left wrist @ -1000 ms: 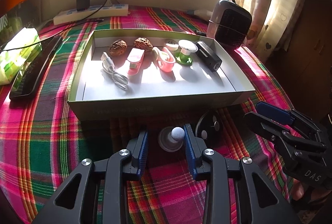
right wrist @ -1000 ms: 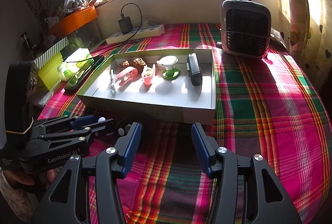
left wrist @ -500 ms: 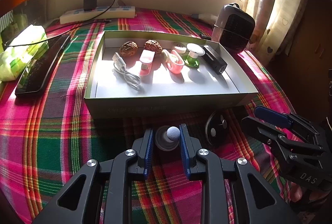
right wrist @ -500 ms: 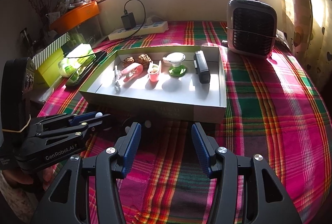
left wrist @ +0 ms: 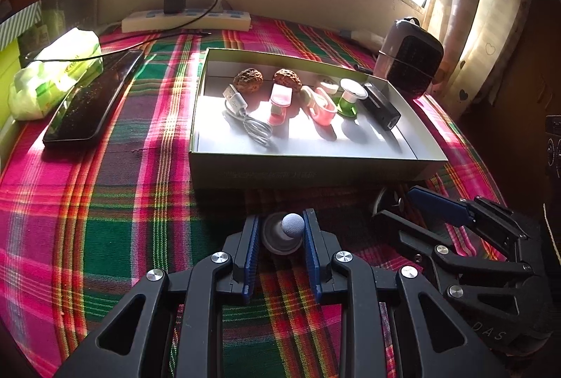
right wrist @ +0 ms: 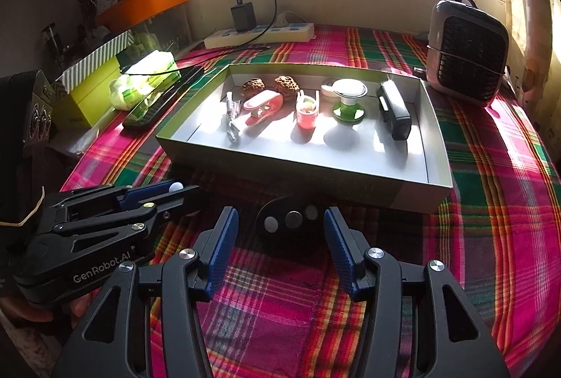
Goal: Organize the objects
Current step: 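Close the left tool on the white knob-topped item while the right tool approaches the black disc, then close the right tool on the black round disc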
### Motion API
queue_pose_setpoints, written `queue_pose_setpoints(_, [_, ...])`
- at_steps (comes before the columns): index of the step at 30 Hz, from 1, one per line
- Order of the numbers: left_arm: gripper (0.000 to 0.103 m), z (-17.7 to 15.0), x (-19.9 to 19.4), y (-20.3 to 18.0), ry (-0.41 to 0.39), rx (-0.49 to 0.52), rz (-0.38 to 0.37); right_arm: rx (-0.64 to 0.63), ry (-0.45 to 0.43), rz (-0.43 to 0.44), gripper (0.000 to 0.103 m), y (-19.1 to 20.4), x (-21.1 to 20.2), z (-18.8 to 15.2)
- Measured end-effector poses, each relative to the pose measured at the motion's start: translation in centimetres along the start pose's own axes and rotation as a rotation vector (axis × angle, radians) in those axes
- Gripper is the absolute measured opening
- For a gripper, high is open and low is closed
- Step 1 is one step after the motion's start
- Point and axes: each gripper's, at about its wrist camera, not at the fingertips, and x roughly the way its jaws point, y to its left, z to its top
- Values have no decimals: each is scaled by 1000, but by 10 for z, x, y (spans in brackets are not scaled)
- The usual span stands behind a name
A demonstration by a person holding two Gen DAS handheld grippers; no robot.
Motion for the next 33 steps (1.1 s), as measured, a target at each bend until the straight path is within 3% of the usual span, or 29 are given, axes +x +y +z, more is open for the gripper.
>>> queue_pose_setpoints(21, [23, 1, 2, 7, -7, -13, -41, -26, 27, -121, 53, 1, 17, 2])
queue_pose_setpoints(33, [23, 0, 2, 7, -8, -11, -43, -9, 27, -117, 51, -2, 16, 1])
